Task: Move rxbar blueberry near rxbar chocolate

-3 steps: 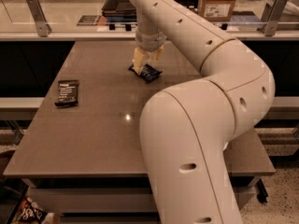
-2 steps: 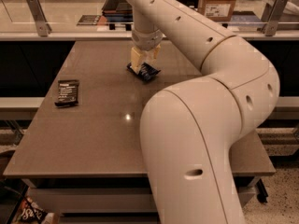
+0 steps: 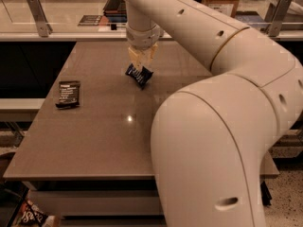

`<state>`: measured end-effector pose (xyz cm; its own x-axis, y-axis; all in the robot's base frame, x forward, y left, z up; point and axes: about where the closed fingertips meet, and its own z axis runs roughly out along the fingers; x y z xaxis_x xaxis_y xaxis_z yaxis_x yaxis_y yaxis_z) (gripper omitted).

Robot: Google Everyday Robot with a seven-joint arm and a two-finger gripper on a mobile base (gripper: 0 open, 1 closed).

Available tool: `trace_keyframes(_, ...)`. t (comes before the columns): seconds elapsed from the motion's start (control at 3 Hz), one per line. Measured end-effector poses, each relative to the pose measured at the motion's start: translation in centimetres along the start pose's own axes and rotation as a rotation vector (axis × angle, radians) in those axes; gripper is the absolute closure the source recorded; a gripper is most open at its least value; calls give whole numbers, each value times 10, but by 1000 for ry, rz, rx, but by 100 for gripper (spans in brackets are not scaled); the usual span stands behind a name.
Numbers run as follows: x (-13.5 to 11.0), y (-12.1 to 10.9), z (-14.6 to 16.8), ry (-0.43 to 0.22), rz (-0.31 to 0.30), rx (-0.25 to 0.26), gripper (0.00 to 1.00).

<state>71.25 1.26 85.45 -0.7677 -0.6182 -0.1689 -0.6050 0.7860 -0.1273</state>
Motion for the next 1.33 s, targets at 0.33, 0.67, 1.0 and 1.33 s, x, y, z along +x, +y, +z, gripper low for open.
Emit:
trace_keyframes(0.33,4,31,-9,-1,-52,-26,100)
trace_keyframes(0.67,9,60,-17,-2,-86,-35,100)
trace_keyframes(1.0,14,80,-23,-5,-106,-36,100)
trace_keyframes(1.33,15,90,-26,-10,-122,-40,100)
